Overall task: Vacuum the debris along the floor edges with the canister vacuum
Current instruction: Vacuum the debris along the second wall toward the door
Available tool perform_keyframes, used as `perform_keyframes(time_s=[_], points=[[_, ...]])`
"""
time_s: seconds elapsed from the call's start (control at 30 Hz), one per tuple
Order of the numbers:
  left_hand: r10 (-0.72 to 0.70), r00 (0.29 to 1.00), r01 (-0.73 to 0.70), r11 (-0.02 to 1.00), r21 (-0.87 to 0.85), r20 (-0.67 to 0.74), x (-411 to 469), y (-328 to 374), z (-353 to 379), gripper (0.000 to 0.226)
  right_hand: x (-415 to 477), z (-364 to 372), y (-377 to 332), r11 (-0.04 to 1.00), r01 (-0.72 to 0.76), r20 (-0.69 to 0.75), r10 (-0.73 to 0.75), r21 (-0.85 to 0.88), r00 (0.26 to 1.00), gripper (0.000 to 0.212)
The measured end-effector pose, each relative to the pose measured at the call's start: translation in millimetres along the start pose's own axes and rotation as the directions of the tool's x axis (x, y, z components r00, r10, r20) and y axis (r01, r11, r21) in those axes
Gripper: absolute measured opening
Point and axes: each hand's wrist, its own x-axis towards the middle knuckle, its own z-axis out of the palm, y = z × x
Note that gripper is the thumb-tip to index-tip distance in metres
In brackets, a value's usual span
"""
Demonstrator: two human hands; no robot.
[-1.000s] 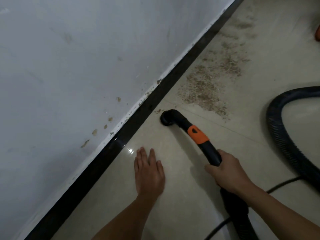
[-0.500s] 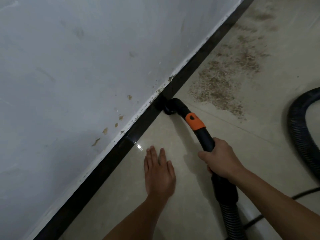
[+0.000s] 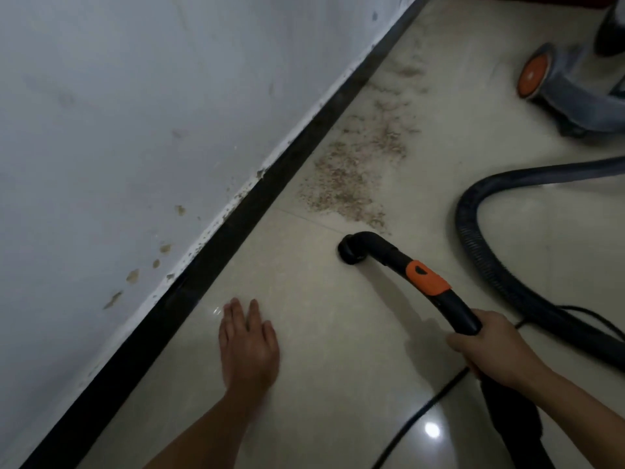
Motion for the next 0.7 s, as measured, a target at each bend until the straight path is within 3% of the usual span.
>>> perform_keyframes(time_s=[0.13,0.27,0.4,0.53,0.7], points=[[-0.023,0.999,0.022,1.000,0.022,0.026,-0.4,5.0,-1.6,0.061,-13.7,-28.9,37.1,0.999,-0.050,-0.215,0.050,0.008,0.975,0.017],[0.001,0.997,-0.007,0.997,0.080,0.078,2.9,15.1,-3.8,0.062,-18.2,-31.6,51.3,0.998,-0.043,-0.189,0.051,0.046,0.981,0.016],[0.038,0.992,-0.045,0.998,0.052,0.124,6.6,29.3,-2.8,0.048,-4.6,-20.5,44.7,0.992,-0.035,-0.254,0.064,0.117,0.965,0.014],[0.144,0.981,-0.145,0.989,-0.003,0.131,17.7,60.8,1.8,0.049,11.6,-5.3,23.2,0.988,-0.021,-0.152,0.045,0.154,0.987,0.014],[0.199,0.968,-0.209,0.977,0.048,0.154,19.2,72.8,19.0,0.055,24.9,2.6,11.8,0.987,-0.035,-0.238,0.072,0.157,0.969,0.014]])
